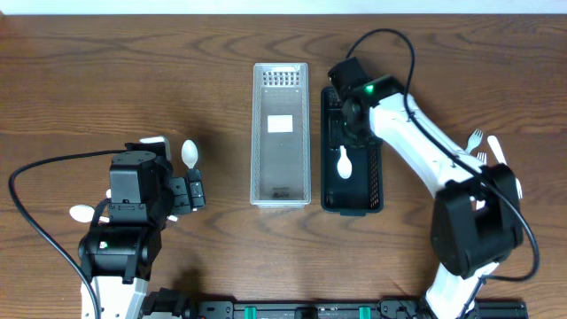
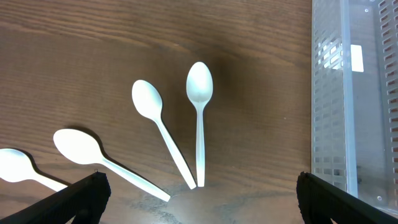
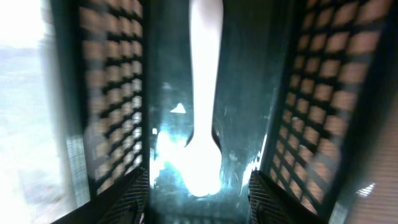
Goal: Pack container
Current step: 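Carry the spoon with the right gripper into the dark green basket and release, then return the right gripper to the forks and grasp a white fork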
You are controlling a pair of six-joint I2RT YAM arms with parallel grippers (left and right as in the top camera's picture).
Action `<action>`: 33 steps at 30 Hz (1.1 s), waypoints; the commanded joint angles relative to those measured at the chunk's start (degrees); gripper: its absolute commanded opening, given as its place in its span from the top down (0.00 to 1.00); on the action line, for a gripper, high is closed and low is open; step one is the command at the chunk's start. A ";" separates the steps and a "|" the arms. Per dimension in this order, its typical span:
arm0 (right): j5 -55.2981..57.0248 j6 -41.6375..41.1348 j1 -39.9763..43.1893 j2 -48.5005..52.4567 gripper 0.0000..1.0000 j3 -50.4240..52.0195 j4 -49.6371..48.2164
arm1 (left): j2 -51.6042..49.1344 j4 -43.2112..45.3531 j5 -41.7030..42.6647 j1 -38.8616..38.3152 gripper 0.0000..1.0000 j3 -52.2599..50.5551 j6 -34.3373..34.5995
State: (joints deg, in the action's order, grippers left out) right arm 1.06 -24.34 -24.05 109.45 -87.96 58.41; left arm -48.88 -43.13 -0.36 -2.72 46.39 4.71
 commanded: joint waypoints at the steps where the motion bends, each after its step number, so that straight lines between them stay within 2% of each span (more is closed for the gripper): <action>1: 0.22 1.27 2.71 -7.63 0.43 -4.98 0.39 | -0.09 -0.15 -0.04 0.24 0.02 0.98 0.52; 5: 0.70 0.96 8.72 -14.27 0.38 -6.12 0.26 | -0.09 -0.15 -0.02 0.24 0.02 0.98 0.52; 8: 2.03 0.37 15.47 -17.84 0.24 -6.12 0.59 | -0.09 -0.15 -0.04 0.24 0.02 0.98 0.52; 12: 1.95 2.91 24.87 -17.94 0.19 -6.10 1.77 | -0.09 -0.15 -0.04 0.24 0.02 0.98 0.52; 16: 1.90 4.28 32.94 -13.29 0.12 -6.10 2.47 | -0.09 -0.15 -0.04 0.24 0.02 0.98 0.52; 21: 1.70 4.28 38.99 -4.48 0.08 -6.10 1.46 | -0.09 -0.15 -0.04 0.24 0.02 0.90 0.52; 33: 1.73 6.64 41.31 9.25 0.06 -6.10 -3.08 | -0.11 -0.15 -0.04 0.24 0.02 0.83 0.52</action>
State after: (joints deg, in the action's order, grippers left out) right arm 2.52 -18.98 17.08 116.42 -94.02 55.72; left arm -48.88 -43.13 -0.36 -2.72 46.39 4.71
